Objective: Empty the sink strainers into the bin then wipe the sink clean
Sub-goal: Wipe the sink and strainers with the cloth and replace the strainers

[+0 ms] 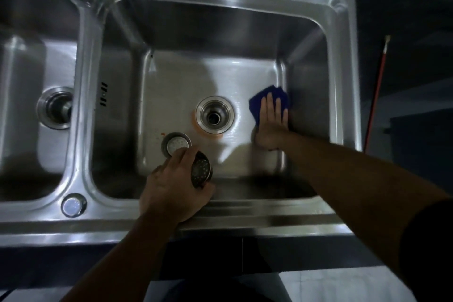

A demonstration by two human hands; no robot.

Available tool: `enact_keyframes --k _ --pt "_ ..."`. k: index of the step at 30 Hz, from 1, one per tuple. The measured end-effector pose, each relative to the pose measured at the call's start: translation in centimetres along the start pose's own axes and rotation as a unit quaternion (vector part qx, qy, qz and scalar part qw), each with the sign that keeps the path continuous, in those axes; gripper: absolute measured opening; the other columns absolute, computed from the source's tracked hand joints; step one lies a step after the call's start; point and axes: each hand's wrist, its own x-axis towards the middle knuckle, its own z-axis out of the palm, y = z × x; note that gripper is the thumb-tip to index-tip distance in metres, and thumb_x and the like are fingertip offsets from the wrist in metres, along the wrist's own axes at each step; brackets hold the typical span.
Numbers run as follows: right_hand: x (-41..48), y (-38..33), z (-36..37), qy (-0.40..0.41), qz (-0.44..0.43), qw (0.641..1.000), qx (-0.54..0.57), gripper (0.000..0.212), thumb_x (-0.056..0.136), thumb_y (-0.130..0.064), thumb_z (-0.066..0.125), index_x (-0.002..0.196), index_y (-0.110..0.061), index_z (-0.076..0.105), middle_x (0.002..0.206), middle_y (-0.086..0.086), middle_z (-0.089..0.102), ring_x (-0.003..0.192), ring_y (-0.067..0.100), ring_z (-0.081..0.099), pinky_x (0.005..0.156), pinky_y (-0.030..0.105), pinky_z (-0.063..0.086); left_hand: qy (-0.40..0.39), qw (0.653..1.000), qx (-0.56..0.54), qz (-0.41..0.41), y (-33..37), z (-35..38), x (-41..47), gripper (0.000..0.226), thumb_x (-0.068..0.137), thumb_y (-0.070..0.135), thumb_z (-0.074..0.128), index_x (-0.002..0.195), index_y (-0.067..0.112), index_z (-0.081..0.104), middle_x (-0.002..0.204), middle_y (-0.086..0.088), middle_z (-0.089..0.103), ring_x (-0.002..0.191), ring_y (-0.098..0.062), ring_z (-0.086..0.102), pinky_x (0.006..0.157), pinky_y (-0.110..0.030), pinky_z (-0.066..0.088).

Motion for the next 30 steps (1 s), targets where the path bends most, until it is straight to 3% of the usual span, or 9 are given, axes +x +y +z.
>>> enact_keyframes --k 6,11,18,23,26,30 --pt "4.5 -0.1 -3.1 0.009 -0.027 0.999 -0.016 0.085 0.093 -0.021 0.039 0.158 -0.014 -0.015 0.167 0.003 -0.022 0.154 0.028 -0.018 0.125 0.051 -0.005 0.001 1.0 0.001 0.01 0.1 -0.2 0.1 0.082 0.071 0.053 0.07 0.144 0.034 0.039 0.142 0.008 0.053 0.116 -0.024 0.064 0.093 -0.039 0.054" --pt "-0.2 1.4 0.7 -0.025 -0.058 0.998 -0.001 0.093 0.089 -0.021 0.045 0.158 -0.015 -0.017 0.165 0.002 -0.026 0.153 0.028 -0.022 0.123 0.052 -0.009 0.005 1.0 0.004 0.009 0.2 0.0 0.0 0.082 0.069 0.053 0.068 0.144 0.033 0.041 0.143 0.007 0.053 0.116 -0.027 0.064 0.093 -0.041 0.054" --pt "-5.8 2.4 4.1 -0.162 -0.151 0.975 -0.033 0.108 0.082 -0.01 0.052 0.153 -0.024 -0.028 0.156 -0.006 -0.043 0.148 0.025 -0.034 0.119 0.047 -0.016 0.039 0.999 0.012 0.027 -0.2 0.7 0.0 0.075 0.069 0.054 0.062 0.138 0.029 0.046 0.13 0.001 0.058 0.103 -0.031 0.067 0.084 -0.041 0.054" --pt "-5.5 -2.4 4.0 -0.176 -0.29 0.94 -0.026 0.106 0.087 -0.009 0.061 0.158 -0.03 -0.014 0.165 -0.009 -0.026 0.149 0.022 -0.029 0.119 0.048 -0.014 0.011 0.999 -0.027 0.021 -0.6 0.9 0.3 0.08 0.07 0.058 0.06 0.142 0.031 0.038 0.134 0.003 0.052 0.114 -0.025 0.06 0.088 -0.04 0.053" --pt "-4.6 -5.8 4.9 -0.165 -0.326 0.931 -0.012 0.099 0.096 -0.026 0.063 0.157 -0.04 -0.014 0.165 -0.014 -0.023 0.149 0.019 -0.027 0.118 0.049 -0.013 0.005 0.999 -0.027 0.027 -0.8 1.0 0.3 0.08 0.071 0.06 0.059 0.142 0.03 0.035 0.132 0.003 0.051 0.113 -0.022 0.059 0.088 -0.04 0.052" --pt "-4.3 -4.4 4.8 -0.1 -0.353 0.929 -0.04 0.102 0.093 -0.016 0.064 0.157 -0.042 -0.012 0.165 -0.018 -0.021 0.151 0.017 -0.021 0.121 0.05 -0.003 0.003 0.999 -0.035 0.028 -0.9 1.1 0.4 0.079 0.071 0.06 0.057 0.141 0.03 0.034 0.132 0.002 0.051 0.114 -0.021 0.058 0.089 -0.039 0.052"
